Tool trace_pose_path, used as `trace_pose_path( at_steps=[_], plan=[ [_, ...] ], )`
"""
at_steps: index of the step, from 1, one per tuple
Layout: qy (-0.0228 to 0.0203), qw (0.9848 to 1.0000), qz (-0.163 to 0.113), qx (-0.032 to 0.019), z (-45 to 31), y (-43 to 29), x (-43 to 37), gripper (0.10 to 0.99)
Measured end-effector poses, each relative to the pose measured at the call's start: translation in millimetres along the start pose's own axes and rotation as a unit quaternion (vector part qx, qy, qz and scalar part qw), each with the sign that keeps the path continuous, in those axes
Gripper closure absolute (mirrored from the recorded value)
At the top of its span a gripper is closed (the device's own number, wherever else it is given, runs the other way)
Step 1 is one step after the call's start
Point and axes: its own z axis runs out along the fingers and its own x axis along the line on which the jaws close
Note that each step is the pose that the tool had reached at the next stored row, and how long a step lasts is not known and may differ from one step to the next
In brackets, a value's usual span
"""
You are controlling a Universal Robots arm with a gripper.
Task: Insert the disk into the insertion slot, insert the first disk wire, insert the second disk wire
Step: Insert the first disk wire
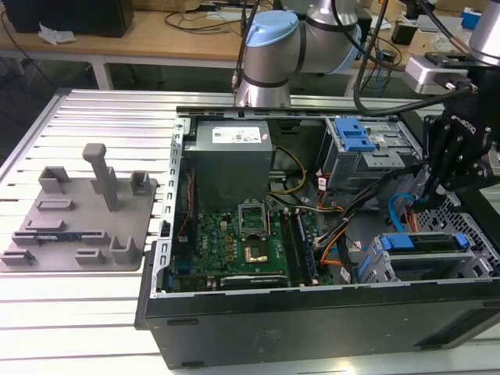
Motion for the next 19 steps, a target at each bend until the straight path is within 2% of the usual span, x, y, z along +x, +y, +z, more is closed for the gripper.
trace_pose_path(
  at_steps=[4,8,10,11,12,14,15,18,19],
  plan=[
    [-0.0037,1.0,-0.001,-0.005,0.4,-3.4,2.8,0.922],
    [-0.0113,0.9999,-0.002,-0.0082,0.9,-5.9,6.8,0.922],
    [-0.0162,0.9998,-0.002,-0.0094,1.4,-6.3,10.5,0.922],
    [-0.0199,0.9997,-0.002,-0.0103,1.8,-6.6,13.9,0.922],
    [-0.0268,0.9996,-0.002,-0.0113,2.4,-7.0,18.7,0.922],
    [-0.0319,0.9994,-0.002,-0.0123,2.9,-7.3,22.8,0.922],
    [-0.0328,0.9994,-0.003,-0.0147,3.2,-7.9,25.0,0.922],
    [-0.0325,0.9991,-0.007,-0.0281,2.9,-11.5,28.2,0.922],
    [-0.0324,0.999,-0.008,-0.0298,2.4,-12.0,28.3,0.922]
  ],
)
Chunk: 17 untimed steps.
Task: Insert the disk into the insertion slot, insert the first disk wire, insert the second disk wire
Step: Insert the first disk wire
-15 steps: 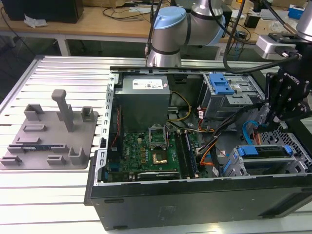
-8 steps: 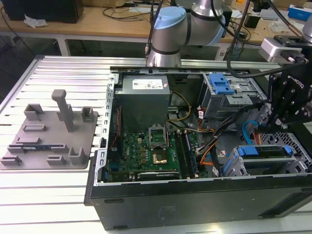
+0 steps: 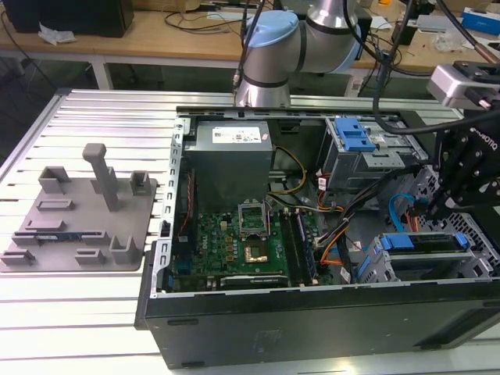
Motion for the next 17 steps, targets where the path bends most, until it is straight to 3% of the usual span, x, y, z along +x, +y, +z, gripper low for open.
trace_pose_path(
  at_steps=[1,9,13,17],
  plan=[
    [0.0003,1.0,-0.003,-0.0027,-1.7,-0.8,0.3,0.922],
    [0.0003,1.0,-0.007,-0.0033,-3.1,-3.4,1.0,0.922],
    [0.0004,1.0,-0.007,-0.0035,-3.1,-5.4,9.3,0.922],
    [0.0003,1.0,-0.007,-0.0044,-3.1,-10.0,11.9,0.922]
  ],
)
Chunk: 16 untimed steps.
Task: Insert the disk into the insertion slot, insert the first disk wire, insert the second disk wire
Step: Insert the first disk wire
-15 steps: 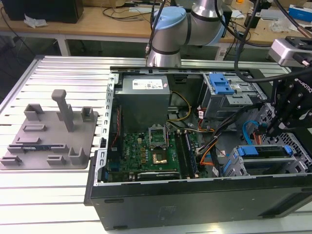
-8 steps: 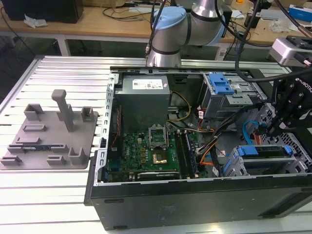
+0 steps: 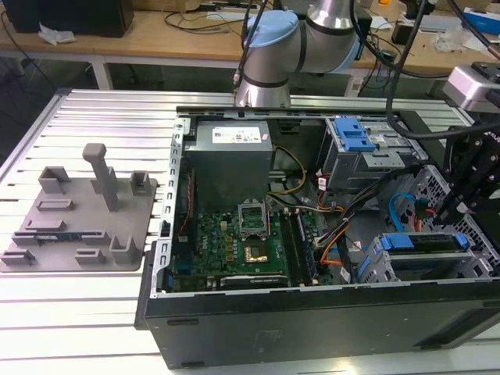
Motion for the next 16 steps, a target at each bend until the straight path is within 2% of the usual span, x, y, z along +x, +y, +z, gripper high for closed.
trace_pose_path(
  at_steps=[4,8,16],
  plan=[
    [-0.0001,1.0,0.0,-0.0001,0.2,0.4,2.8,0.922],
    [-0.0001,1.0,0.0,0.002,0.7,4.9,2.9,0.922],
    [-0.0001,1.0,0.0,0.0022,2.2,4.9,6.2,0.922]
  ],
)
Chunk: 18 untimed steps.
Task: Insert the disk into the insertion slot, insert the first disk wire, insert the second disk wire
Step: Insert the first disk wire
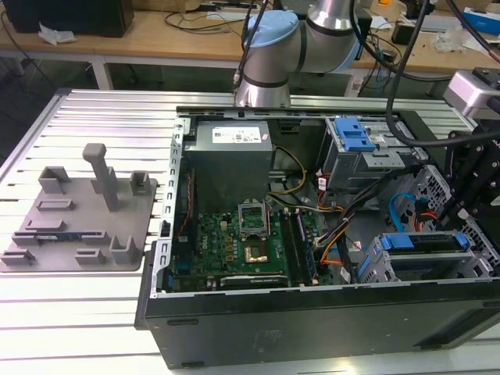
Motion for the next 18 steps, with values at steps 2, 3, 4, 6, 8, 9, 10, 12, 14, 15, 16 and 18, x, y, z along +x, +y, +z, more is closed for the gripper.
trace_pose_path(
  at_steps=[2,3,4,6,8,9,10,12,14,15,16,18],
  plan=[
    [0.0001,1.0,0.0,0.0,0.3,0.0,0.3,0.922],
    [0.0,1.0,0.0,0.0,0.6,-0.1,0.5,0.922],
    [0.0,1.0,0.0,0.0,1.0,-0.4,0.9,0.922],
    [0.0,1.0,0.0,0.0,1.4,-0.7,1.2,0.922],
    [0.0,1.0,0.0,0.0,1.4,-0.7,1.3,0.922],
    [0.0,1.0,0.001,0.0,1.4,-0.7,1.3,0.922],
    [0.0,1.0,0.001,0.0,1.5,-0.7,1.3,0.922],
    [0.0001,1.0,0.001,0.0,1.7,-0.7,1.3,0.922],
    [0.0,1.0,0.002,0.0005,2.1,-0.9,1.2,0.922],
    [0.0,1.0,0.002,0.0009,2.4,-0.9,1.2,0.922],
    [-0.0001,1.0,0.003,0.0013,2.7,-0.8,1.2,0.922],
    [-0.0001,1.0,0.005,0.0018,3.0,-0.7,1.2,0.922]
  ],
)
